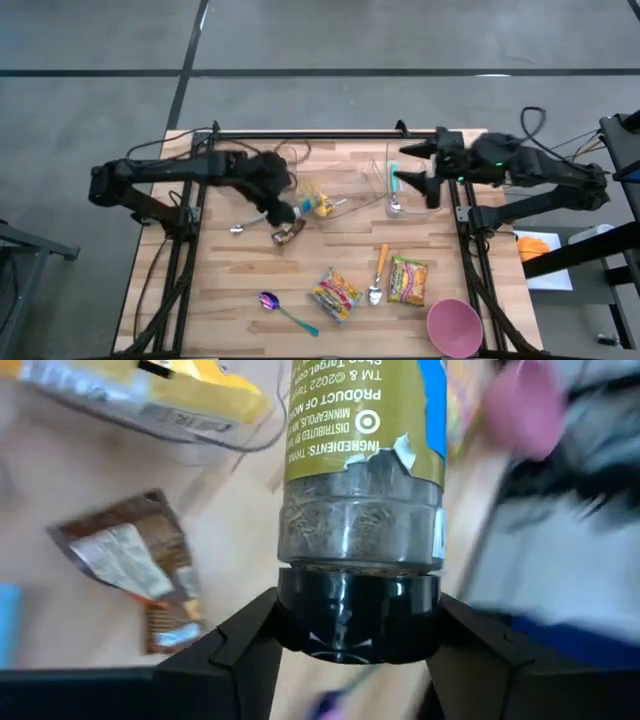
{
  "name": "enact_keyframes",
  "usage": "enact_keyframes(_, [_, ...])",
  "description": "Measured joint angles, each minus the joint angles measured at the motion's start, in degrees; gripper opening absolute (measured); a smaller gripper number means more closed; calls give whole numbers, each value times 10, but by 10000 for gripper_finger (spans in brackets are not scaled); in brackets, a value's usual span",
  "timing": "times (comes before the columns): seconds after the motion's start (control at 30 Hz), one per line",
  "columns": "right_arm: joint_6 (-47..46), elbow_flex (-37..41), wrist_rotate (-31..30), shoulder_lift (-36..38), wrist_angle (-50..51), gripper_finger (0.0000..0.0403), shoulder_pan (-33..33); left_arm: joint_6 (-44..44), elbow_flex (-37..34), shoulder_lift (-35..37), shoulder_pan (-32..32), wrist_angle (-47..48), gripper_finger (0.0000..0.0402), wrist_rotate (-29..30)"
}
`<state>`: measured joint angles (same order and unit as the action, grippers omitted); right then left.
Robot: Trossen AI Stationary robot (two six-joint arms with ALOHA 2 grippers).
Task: Pick & Place Food Item
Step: Put the green seasoning bottle into the left transparent bin
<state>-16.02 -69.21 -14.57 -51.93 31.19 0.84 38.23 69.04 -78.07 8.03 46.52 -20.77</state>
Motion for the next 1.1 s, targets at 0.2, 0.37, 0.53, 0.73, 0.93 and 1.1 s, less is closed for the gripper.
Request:
enact_keyframes(0.2, [112,-75,0,-106,93,327,0,83,0,3,53,-33,204,-92])
enact_keyframes(0.37, [219,-160,-6,-198,126,327,10,129,0,3,90,-86,204,-169])
enact_keyframes(0.53, [318,-226,-14,-281,165,327,26,166,0,3,118,-133,204,-221])
enact_keyframes(0.73, [434,-295,-127,-371,182,327,58,195,0,3,139,-152,204,-242])
enact_keyframes(0.93, [488,-383,-212,-446,198,327,81,223,0,3,139,-184,204,-269])
enact_keyframes(1.1, [468,-438,-186,-494,257,327,85,224,0,3,140,-190,204,-280])
